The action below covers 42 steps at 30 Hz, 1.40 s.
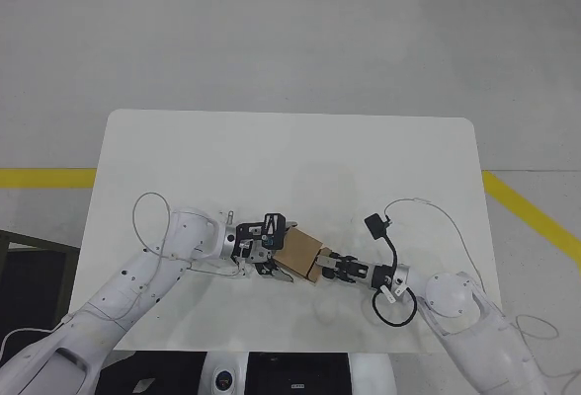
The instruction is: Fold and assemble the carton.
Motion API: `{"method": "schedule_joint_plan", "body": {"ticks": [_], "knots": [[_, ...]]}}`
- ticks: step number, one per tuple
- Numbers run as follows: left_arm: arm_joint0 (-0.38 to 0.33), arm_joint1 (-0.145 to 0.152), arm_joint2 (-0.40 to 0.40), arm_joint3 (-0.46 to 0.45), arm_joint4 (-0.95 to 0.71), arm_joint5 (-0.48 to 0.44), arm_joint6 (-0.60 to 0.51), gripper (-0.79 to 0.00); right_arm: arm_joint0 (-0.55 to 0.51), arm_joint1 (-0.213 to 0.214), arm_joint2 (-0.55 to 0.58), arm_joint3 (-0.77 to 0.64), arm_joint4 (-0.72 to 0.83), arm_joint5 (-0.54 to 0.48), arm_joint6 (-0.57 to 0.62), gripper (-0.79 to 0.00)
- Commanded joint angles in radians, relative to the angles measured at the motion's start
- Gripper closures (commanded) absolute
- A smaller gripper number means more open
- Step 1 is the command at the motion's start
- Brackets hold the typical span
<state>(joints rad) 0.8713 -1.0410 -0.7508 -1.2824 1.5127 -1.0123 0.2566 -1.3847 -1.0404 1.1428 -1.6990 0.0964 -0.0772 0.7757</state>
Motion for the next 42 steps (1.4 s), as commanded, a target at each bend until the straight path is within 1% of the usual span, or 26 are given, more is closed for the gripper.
{"method": "schedule_joint_plan", "body": {"ticks": [1,14,16,17,19,26,29,30,32,33,42], "knots": [[0.000,0.000,0.000,0.000,0.000,0.000,0.000,-0.785,-0.001,0.000,0.001,-0.001,-0.003,0.003,-0.002,-0.268],[0.000,0.002,0.004,-0.001,-0.005,0.000,-0.001,-0.785,0.005,-0.001,-0.002,-0.018,-0.026,0.015,-0.010,-0.234],[0.000,0.002,0.006,-0.002,-0.005,0.000,-0.001,-0.785,0.006,-0.001,-0.002,-0.019,-0.030,0.018,-0.011,-0.225],[-0.001,0.002,0.006,-0.002,-0.006,0.000,0.000,-0.785,0.006,-0.001,-0.003,-0.019,-0.029,0.020,-0.011,-0.203],[-0.001,0.002,0.008,-0.001,-0.007,0.000,0.001,-0.785,0.008,-0.002,-0.003,-0.020,-0.029,0.021,-0.008,-0.185],[-0.003,0.001,0.011,0.000,-0.010,0.000,-0.001,-0.785,0.002,0.000,0.011,-0.019,-0.017,0.018,-0.011,-0.215],[-0.004,0.001,0.013,0.000,-0.012,0.000,-0.002,-0.785,-0.009,0.000,0.019,-0.020,0.010,0.010,-0.010,-0.197],[-0.004,0.001,0.013,0.000,-0.012,0.000,-0.002,-0.785,-0.011,0.000,0.021,-0.019,0.018,0.007,-0.009,-0.166],[-0.005,0.001,0.014,0.000,-0.010,0.000,-0.001,-0.785,-0.011,0.000,0.022,-0.017,0.017,0.006,-0.007,-0.080],[-0.005,0.001,0.014,0.000,-0.010,0.000,-0.001,-0.785,-0.011,0.000,0.022,-0.017,0.017,0.006,-0.007,-0.058],[-0.004,0.001,0.012,0.001,-0.010,0.000,0.000,-0.785,-0.003,-0.005,0.007,-0.010,0.020,0.006,-0.023,-0.058]]}}
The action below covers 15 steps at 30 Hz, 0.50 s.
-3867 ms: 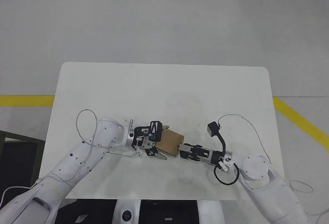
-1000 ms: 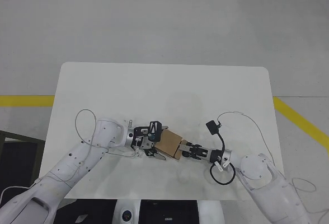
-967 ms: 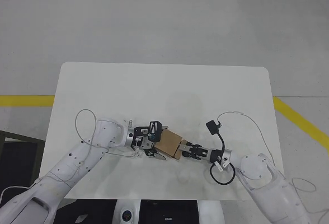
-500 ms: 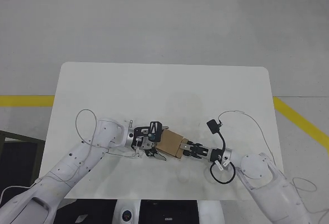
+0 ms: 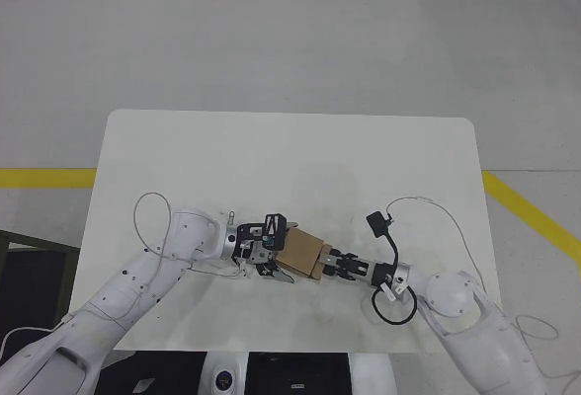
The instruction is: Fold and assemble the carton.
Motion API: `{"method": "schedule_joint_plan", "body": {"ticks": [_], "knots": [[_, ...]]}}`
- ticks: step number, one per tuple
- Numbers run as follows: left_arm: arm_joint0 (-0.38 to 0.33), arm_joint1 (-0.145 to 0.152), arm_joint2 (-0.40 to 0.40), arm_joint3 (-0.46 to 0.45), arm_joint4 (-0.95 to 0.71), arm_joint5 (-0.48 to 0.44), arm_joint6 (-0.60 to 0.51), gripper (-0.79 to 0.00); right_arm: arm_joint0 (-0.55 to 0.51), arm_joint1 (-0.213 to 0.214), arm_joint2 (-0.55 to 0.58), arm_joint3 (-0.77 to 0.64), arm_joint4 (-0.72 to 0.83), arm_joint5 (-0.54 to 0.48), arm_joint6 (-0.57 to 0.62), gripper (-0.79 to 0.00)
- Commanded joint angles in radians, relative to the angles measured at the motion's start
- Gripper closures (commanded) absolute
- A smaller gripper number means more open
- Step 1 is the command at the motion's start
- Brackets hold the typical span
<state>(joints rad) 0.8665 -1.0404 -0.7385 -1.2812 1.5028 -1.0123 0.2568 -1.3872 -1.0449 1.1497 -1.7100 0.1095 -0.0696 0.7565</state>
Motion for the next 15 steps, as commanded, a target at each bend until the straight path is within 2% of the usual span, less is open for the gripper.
{"method": "schedule_joint_plan", "body": {"ticks": [1,7,15], "knots": [[0.001,0.000,-0.001,0.001,-0.001,0.000,0.000,-0.785,0.000,-0.001,-0.001,0.002,0.012,-0.004,-0.005,-0.058],[0.002,0.000,-0.001,0.001,-0.001,0.000,0.000,-0.785,-0.002,-0.003,0.008,0.011,0.042,-0.018,-0.011,-0.114],[0.004,0.000,-0.002,0.002,0.000,0.000,-0.002,-0.785,-0.020,0.000,0.023,0.004,0.041,-0.020,-0.006,-0.089]]}}
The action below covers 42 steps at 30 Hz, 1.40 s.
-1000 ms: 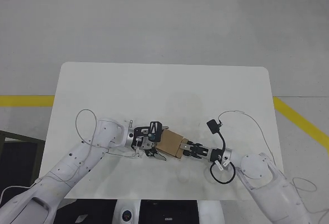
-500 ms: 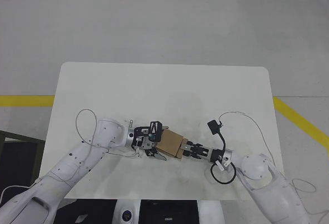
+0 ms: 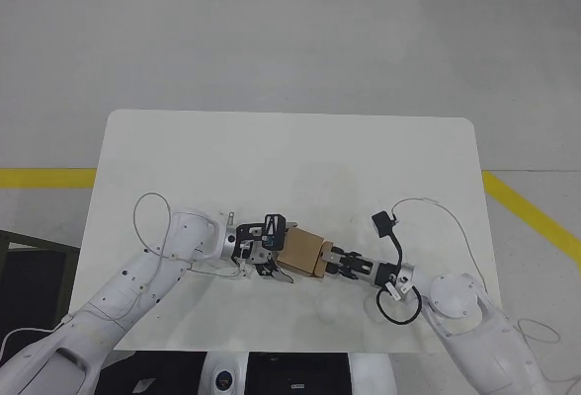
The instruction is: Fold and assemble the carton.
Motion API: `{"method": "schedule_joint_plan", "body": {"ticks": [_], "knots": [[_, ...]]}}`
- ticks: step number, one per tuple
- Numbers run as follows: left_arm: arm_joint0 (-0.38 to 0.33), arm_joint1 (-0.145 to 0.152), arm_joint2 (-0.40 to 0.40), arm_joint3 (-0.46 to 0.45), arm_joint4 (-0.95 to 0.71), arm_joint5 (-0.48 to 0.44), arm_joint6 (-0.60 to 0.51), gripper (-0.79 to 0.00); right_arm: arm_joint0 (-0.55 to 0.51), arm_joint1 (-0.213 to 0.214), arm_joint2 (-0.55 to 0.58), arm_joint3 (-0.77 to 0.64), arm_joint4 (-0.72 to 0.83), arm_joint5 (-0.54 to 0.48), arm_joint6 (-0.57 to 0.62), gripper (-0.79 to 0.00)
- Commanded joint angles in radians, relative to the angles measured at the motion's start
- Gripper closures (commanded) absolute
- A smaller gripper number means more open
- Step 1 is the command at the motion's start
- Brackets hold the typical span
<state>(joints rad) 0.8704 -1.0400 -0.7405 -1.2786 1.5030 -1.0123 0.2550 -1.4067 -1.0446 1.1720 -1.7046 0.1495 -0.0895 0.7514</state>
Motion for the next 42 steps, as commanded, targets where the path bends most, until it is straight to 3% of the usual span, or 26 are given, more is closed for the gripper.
{"method": "schedule_joint_plan", "body": {"ticks": [1,14,24,30,42], "knots": [[0.001,0.000,0.000,-0.001,-0.001,0.000,0.001,-0.785,-0.001,0.000,0.000,-0.002,0.002,0.000,-0.003,-0.083],[0.004,0.000,0.003,-0.005,0.001,0.000,0.000,-0.785,0.041,-0.012,-0.041,0.008,-0.009,0.016,-0.022,-0.071],[0.002,0.001,0.005,-0.002,-0.001,0.000,-0.002,-0.785,0.032,-0.010,-0.019,0.004,-0.011,0.011,-0.017,-0.166],[0.003,0.003,0.007,0.001,-0.002,0.000,-0.002,-0.785,-0.008,0.000,0.021,-0.028,-0.016,0.010,0.001,-0.185],[0.003,0.006,0.007,-0.002,-0.003,0.000,-0.007,-0.785,-0.026,0.002,0.026,-0.036,-0.010,0.007,0.012,-0.120]]}}
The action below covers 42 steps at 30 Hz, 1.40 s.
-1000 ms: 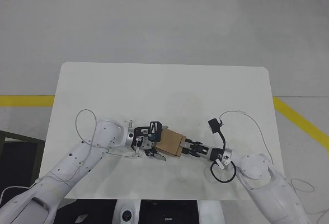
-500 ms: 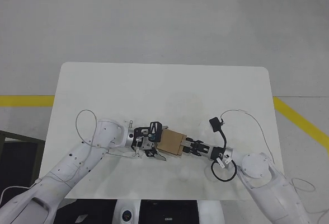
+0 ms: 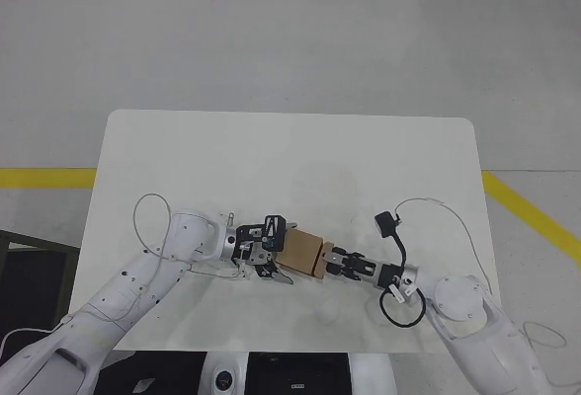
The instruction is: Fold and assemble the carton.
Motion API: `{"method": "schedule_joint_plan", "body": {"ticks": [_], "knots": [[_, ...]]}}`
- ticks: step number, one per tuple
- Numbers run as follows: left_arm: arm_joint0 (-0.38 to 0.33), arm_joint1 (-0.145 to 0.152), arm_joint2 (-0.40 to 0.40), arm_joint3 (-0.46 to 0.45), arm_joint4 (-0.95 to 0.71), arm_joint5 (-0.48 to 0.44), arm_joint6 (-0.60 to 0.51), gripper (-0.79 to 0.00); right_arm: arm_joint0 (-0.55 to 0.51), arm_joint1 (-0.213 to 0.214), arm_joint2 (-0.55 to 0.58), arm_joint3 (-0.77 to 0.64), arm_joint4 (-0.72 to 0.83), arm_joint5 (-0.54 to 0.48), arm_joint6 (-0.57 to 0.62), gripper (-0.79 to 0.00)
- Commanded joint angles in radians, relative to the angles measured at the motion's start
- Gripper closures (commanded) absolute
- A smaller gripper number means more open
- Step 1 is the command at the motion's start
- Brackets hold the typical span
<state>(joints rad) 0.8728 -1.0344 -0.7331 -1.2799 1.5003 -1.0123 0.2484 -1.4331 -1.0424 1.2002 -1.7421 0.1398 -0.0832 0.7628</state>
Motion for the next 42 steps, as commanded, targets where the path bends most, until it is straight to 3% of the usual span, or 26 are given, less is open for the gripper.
{"method": "schedule_joint_plan", "body": {"ticks": [1,22,25,30,42], "knots": [[0.000,0.000,0.000,-0.001,-0.001,0.000,-0.001,-0.785,0.002,-0.001,-0.005,0.005,0.000,0.001,-0.001,-0.117],[-0.009,0.001,0.011,-0.004,-0.010,0.000,-0.003,-0.785,0.080,-0.017,-0.068,0.038,-0.022,0.026,-0.014,-0.108],[-0.010,0.000,0.011,-0.001,-0.010,0.000,-0.001,-0.785,0.077,-0.017,-0.063,0.043,-0.019,0.023,-0.016,-0.132],[-0.009,0.002,0.010,0.004,-0.007,0.000,0.000,-0.785,0.051,-0.010,-0.033,0.026,-0.020,0.020,-0.007,-0.237],[-0.005,0.006,0.009,0.004,-0.011,0.000,-0.003,-0.785,0.001,0.000,0.018,-0.012,-0.012,0.007,0.001,-0.172]]}}
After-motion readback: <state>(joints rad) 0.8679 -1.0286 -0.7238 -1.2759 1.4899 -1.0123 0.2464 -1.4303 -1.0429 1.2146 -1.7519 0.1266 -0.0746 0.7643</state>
